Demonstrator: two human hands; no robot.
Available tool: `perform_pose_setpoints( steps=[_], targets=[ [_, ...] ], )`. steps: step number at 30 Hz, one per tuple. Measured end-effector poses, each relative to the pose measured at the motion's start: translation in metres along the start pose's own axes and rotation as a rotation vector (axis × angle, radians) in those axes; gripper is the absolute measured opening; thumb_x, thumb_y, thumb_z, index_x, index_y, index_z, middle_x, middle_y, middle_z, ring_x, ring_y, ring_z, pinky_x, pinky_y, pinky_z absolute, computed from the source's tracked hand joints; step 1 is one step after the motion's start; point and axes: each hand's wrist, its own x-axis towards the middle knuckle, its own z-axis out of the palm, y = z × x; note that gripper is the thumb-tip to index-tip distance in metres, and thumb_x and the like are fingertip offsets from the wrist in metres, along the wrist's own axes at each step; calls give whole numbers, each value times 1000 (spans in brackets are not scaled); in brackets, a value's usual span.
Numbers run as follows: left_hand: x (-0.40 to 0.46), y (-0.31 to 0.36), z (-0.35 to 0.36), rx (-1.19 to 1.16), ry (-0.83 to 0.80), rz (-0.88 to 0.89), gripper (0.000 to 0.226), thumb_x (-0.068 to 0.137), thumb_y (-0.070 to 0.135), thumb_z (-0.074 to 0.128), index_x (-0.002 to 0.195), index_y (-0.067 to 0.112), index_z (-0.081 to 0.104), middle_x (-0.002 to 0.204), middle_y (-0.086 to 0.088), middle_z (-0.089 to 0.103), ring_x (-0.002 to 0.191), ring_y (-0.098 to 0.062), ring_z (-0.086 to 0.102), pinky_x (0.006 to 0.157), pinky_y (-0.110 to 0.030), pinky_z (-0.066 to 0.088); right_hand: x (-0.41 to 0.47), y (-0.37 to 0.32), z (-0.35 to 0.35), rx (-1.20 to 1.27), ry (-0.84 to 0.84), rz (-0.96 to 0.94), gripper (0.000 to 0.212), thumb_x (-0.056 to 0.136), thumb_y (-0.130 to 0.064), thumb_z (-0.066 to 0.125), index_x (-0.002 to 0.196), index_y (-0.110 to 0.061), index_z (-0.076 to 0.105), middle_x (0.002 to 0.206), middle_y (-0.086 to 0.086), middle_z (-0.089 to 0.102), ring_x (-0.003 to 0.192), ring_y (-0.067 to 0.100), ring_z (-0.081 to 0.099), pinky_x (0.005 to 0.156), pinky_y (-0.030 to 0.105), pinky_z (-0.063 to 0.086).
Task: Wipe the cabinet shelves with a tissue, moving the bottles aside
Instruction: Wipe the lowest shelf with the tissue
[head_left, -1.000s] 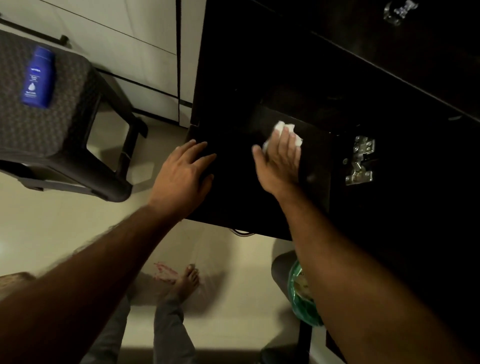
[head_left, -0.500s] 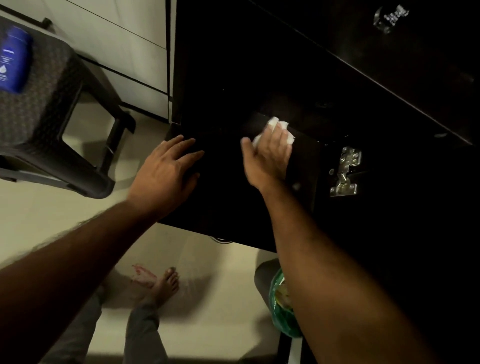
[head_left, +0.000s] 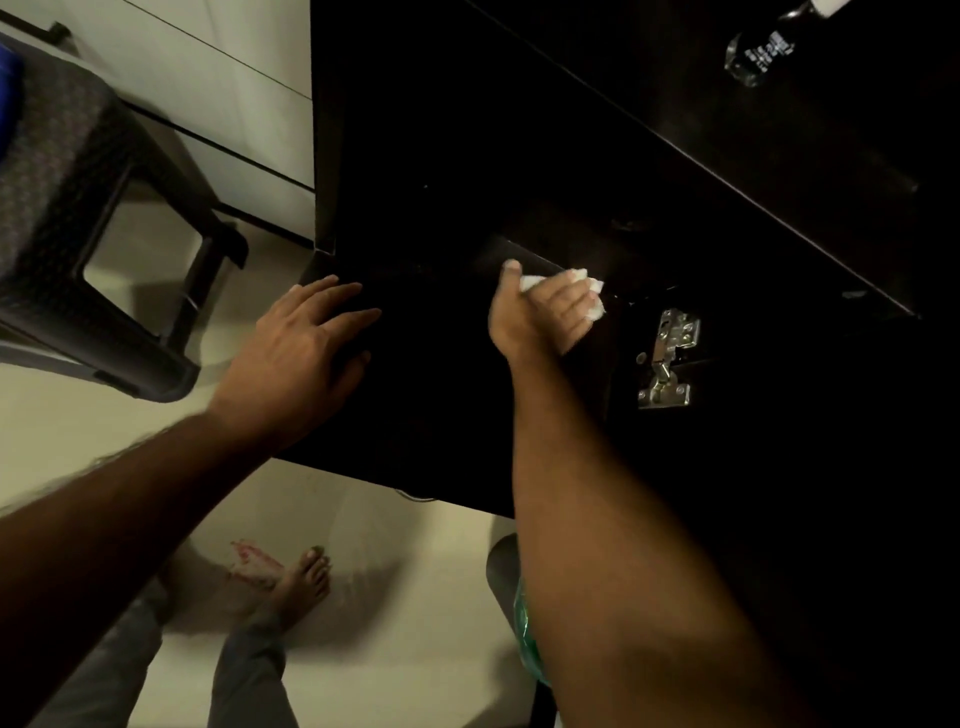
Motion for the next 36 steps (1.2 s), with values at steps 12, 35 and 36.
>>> perform_pose_setpoints(
  steps=[12,35,36],
  targets=[
    [-1,-8,-1,32,21,31,51,84,16,70,132,9,56,140,-20,50,135,-38,40,107,-54,36,8,73,-20,-150,-15,-365,71,100,-57,20,157,-19,-1,165,2,-5,150,14,-10,120,47,-10],
    [-19,-53,-20,-61,32,-45,47,91,27,55,137,15,52,145,-12,47,140,-29,35,113,-53,31,-59,-62,35,-168,18,-560,79,97,-62,22,156,-13,1,165,8,-4,151,20,-11,122,42,-7],
    [-19,-53,-21,-63,25,-44,47,91,27,55,137,15,51,145,-12,47,140,-29,35,113,-52,31,-56,-49,31,-204,-3,-628,76,98,-60,19,157,-16,1,165,4,-5,151,17,-11,122,41,-9]
  ],
)
